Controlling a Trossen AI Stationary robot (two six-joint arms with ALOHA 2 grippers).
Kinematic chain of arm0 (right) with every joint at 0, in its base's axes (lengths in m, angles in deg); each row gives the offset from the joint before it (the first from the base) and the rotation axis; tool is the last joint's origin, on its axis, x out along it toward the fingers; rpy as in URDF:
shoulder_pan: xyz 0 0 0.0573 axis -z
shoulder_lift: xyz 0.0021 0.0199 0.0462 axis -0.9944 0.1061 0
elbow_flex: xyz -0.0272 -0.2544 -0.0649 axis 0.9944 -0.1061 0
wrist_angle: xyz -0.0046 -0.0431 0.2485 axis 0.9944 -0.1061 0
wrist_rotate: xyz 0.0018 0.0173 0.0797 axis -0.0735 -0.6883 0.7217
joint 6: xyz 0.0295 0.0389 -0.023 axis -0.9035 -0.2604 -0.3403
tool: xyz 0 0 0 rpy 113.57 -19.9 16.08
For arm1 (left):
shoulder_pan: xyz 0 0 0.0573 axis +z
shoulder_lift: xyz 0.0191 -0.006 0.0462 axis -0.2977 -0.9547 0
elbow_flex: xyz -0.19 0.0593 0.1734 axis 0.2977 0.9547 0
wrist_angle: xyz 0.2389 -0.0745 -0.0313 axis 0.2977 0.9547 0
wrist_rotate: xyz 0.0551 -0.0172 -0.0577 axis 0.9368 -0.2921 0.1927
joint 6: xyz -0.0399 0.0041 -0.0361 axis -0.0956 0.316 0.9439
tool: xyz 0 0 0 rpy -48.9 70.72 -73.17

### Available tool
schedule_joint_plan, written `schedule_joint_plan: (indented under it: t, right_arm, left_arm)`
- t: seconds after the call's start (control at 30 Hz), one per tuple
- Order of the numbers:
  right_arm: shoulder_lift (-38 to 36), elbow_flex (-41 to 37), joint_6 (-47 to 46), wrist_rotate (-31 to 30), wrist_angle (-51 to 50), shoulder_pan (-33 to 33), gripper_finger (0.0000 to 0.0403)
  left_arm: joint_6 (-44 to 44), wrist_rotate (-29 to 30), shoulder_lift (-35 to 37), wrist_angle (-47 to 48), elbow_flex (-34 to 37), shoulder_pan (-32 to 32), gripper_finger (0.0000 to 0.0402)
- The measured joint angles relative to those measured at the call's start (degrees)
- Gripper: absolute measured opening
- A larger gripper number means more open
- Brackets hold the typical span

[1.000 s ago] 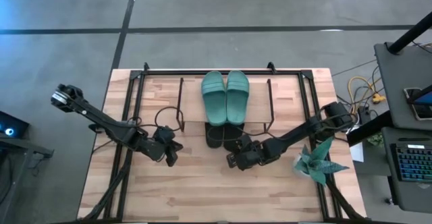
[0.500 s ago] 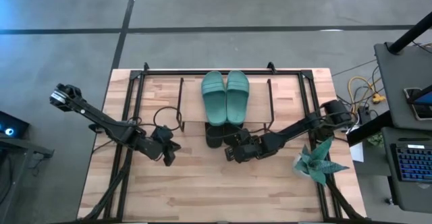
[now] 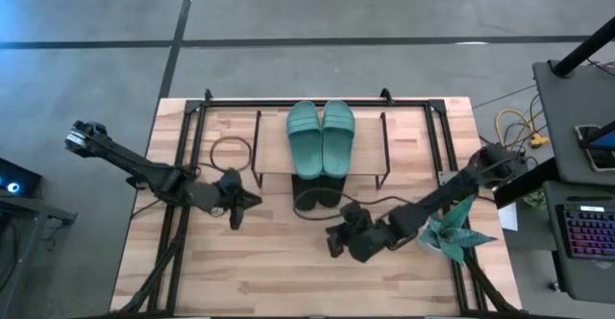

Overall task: Pick and place slides into the shelf
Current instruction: Return to Home Position

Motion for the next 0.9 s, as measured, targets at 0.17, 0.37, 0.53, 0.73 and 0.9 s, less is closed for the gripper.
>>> schedule_joint_plan:
  t: [0.17, 0.37, 0.53, 0.73, 0.9]
  right_arm:
    - [-6.9, 1.8, -1.7, 4.4, -0.5, 0.5, 0.0009]
    - [-12.3, 7.9, 21.8, -0.6, 3.8, -1.1, 0.0009]
    - [-14.8, 13.1, 31.1, -2.1, 1.6, -0.8, 0.0009]
    - [-15.0, 17.0, 38.5, 0.7, 1.9, -0.6, 0.0009]
    - [-14.6, 12.3, 34.5, 10.2, 5.1, 1.7, 0.0009]
  left_arm:
    - [-7.3, -0.1, 5.9, -0.8, -3.0, 1.0, 0.0022]
    - [-8.7, -0.6, 12.0, -5.6, -2.9, 0.9, 0.0022]
    - [-7.1, -3.7, 14.5, -7.1, -2.6, 0.8, 0.0022]
    - [-7.9, -7.5, 16.7, -9.1, -2.6, 0.9, 0.0022]
    - [-11.7, -15.0, 16.2, -12.5, -1.4, 0.8, 0.0022]
